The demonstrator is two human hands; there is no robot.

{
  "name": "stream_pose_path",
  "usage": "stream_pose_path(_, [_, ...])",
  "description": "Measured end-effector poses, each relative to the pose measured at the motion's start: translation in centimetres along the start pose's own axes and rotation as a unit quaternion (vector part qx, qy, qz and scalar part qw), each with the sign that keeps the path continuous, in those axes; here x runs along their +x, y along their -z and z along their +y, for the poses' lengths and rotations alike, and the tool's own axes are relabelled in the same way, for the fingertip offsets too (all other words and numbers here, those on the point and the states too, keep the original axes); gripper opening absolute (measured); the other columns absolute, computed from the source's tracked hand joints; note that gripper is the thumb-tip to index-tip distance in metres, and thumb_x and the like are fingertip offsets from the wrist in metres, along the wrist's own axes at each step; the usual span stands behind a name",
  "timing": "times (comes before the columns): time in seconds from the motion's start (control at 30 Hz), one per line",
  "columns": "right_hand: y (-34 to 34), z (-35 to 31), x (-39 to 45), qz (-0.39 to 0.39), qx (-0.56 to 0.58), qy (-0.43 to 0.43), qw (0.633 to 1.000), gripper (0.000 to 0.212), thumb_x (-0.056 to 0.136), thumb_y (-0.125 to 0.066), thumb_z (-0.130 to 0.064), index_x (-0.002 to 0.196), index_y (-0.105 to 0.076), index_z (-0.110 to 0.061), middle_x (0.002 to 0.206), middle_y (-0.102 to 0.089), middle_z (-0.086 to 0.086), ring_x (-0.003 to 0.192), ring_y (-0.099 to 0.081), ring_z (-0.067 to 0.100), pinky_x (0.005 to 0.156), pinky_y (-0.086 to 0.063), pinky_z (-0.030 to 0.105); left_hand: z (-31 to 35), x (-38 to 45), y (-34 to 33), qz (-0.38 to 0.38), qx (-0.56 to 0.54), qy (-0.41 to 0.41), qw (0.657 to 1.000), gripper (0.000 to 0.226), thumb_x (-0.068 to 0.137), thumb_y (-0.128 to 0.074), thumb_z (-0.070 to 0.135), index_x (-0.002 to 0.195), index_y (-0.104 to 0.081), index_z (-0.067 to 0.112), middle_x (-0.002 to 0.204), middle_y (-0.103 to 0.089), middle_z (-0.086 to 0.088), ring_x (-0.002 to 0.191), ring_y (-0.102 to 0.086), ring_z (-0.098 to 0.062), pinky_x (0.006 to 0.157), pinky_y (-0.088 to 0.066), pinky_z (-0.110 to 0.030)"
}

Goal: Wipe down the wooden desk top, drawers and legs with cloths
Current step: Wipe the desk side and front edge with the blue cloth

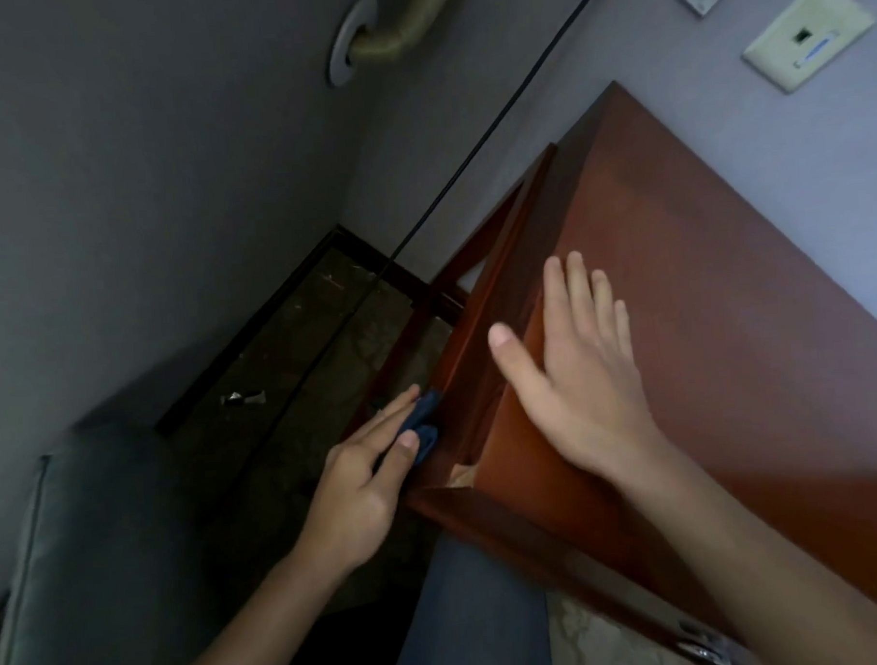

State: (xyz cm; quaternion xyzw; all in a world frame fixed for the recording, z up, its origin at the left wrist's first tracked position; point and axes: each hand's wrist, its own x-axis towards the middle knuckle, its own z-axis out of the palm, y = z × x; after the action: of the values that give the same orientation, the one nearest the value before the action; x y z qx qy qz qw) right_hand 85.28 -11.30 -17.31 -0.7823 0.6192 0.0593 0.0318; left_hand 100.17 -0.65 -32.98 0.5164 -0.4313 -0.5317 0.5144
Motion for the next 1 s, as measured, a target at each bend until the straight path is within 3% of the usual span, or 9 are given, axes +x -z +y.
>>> stream_pose_path(0.17, [-0.2,-0.9,-1.6,0.012,0.008,0.008,1.000,0.094,0.090,-0.012,-0.080,0.163,0.007,-0.024,0.171,0.014,-0.002,0.156,0.015,0.019,0.128,0.005,0.045,-2.0,-1.3,0.3,0.014,-0.022,0.032,0.999,0.046,0.106,-0.044,0.034,0.146,-0.057,0.016,0.144,-0.062,0.006,0.137,-0.052,-0.003,0.115,-0.038,-0.022])
stream_pose_path(0.3, [-0.4,-0.9,-1.5,0.027,0.017,0.012,0.999,0.092,0.090,-0.016,-0.078,0.164,0.002,-0.025,0.171,0.009,-0.003,0.157,0.011,0.019,0.128,0.002,0.046,-7.6,2.5,1.2,-0.012,0.005,0.196,0.981,0.044,0.107,-0.043,0.044,0.142,-0.062,0.027,0.132,-0.068,0.003,0.126,-0.062,-0.015,0.115,-0.042,-0.039])
stream_pose_path(0.43, [-0.3,-0.7,-1.3,0.044,0.037,0.009,0.998,0.088,0.091,-0.025,-0.073,0.164,-0.006,-0.027,0.172,0.002,-0.004,0.158,0.005,0.020,0.128,0.000,0.045,-11.9,4.6,1.5,-0.025,-0.003,0.283,0.959,0.031,0.107,-0.043,0.041,0.116,-0.073,0.039,0.113,-0.074,-0.002,0.107,-0.070,-0.023,0.110,-0.048,-0.047])
stream_pose_path(0.53, [-0.3,-0.6,-1.1,0.053,0.044,0.007,0.998,0.086,0.091,-0.031,-0.070,0.164,-0.012,-0.028,0.172,-0.003,-0.003,0.158,0.001,0.021,0.128,-0.004,0.046,-10.2,2.1,1.4,-0.003,-0.056,0.257,0.965,0.032,0.108,-0.041,0.035,0.128,-0.065,0.041,0.122,-0.072,0.003,0.117,-0.065,-0.019,0.114,-0.041,-0.047])
stream_pose_path(0.63, [-0.3,-0.5,-1.0,0.059,0.050,0.008,0.997,0.086,0.090,-0.033,-0.069,0.163,-0.015,-0.027,0.172,-0.006,-0.002,0.158,-0.002,0.023,0.127,-0.007,0.049,-6.8,-1.9,0.4,0.053,-0.123,0.201,0.970,0.037,0.110,-0.041,0.025,0.144,-0.051,0.034,0.131,-0.066,0.010,0.120,-0.059,-0.002,0.112,-0.038,-0.029])
stream_pose_path(0.73, [-0.5,-0.4,-0.9,0.064,0.048,0.011,0.997,0.086,0.090,-0.033,-0.068,0.163,-0.016,-0.026,0.171,-0.009,0.000,0.157,-0.004,0.025,0.127,-0.009,0.050,-3.3,-4.5,-1.4,0.066,-0.071,0.030,0.995,0.051,0.104,-0.041,0.035,0.155,-0.045,0.026,0.156,-0.048,0.010,0.145,-0.040,-0.004,0.124,-0.023,-0.029])
stream_pose_path(0.8, [-0.7,-0.3,-0.9,0.067,0.044,0.013,0.997,0.088,0.088,-0.031,-0.070,0.163,-0.017,-0.026,0.171,-0.010,0.001,0.157,-0.006,0.025,0.127,-0.010,0.051,-3.6,-3.9,-2.2,0.066,-0.060,-0.026,0.996,0.053,0.103,-0.044,0.035,0.154,-0.048,0.020,0.155,-0.050,0.008,0.146,-0.042,-0.009,0.122,-0.028,-0.028])
stream_pose_path(0.93, [-0.7,-0.3,-0.5,0.074,0.040,0.024,0.996,0.092,0.085,-0.028,-0.071,0.163,-0.018,-0.024,0.170,-0.012,0.005,0.157,-0.009,0.026,0.126,-0.012,0.053,-8.0,-0.2,-0.6,0.063,-0.202,0.127,0.969,0.060,0.091,-0.051,0.051,0.123,-0.067,0.003,0.125,-0.069,-0.016,0.116,-0.064,-0.028,0.105,-0.046,-0.041])
stream_pose_path(1.0, [-0.8,-0.3,-0.4,0.077,0.033,0.027,0.996,0.092,0.084,-0.028,-0.071,0.162,-0.019,-0.023,0.170,-0.013,0.006,0.156,-0.010,0.026,0.125,-0.013,0.054,-10.6,1.1,0.4,0.075,-0.194,0.234,0.950,0.047,0.103,-0.050,0.038,0.123,-0.066,-0.002,0.121,-0.067,-0.020,0.107,-0.062,-0.028,0.100,-0.049,-0.042])
